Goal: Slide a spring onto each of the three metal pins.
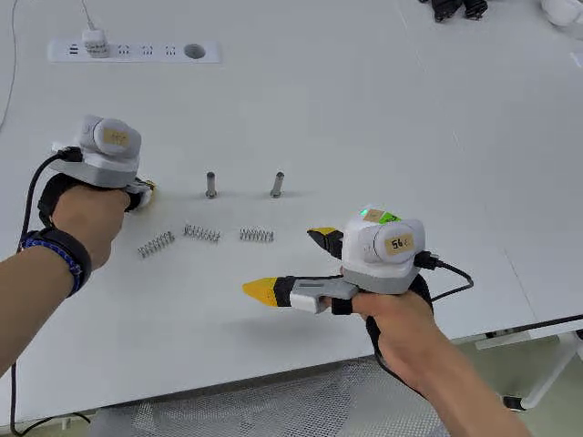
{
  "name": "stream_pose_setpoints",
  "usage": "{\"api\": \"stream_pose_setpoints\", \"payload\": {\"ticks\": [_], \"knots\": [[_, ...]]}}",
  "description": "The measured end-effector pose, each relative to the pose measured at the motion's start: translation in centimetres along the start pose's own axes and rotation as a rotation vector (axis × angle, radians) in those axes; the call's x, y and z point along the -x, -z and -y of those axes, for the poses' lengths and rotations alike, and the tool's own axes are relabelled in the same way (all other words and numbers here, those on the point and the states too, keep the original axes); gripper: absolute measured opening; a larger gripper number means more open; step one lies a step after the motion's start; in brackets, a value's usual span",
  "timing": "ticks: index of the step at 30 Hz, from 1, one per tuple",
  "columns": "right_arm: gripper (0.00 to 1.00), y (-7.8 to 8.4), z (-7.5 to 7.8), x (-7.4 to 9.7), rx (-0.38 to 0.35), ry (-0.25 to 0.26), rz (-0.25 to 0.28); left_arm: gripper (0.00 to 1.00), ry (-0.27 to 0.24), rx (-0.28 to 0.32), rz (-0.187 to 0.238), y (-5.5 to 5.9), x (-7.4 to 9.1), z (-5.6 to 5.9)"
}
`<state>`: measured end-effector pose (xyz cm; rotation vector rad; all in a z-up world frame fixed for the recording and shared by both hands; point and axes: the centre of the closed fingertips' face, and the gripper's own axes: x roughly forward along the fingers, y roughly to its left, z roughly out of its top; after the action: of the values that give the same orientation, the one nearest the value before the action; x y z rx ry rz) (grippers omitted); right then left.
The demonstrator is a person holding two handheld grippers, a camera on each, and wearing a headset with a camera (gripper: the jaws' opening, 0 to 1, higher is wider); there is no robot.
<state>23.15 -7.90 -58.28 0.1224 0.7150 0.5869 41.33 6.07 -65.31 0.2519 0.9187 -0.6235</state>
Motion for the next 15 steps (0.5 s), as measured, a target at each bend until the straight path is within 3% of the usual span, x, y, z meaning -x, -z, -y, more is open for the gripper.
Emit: {"api": "stream_pose_setpoints", "payload": {"ticks": [4, 15], "knots": [[0.88, -0.1, 0.2, 0.1, -0.001, 0.003, 0.003, 0.08, 0.002, 0.041, 0.005, -0.1, 0.1, -0.2], [0.87, 0.0, 0.6, 0.3, -0.014, 0.014, 0.012, 0.07, 0.0, 0.065, 0.043, -0.7, 1.4, 0.0]]}}
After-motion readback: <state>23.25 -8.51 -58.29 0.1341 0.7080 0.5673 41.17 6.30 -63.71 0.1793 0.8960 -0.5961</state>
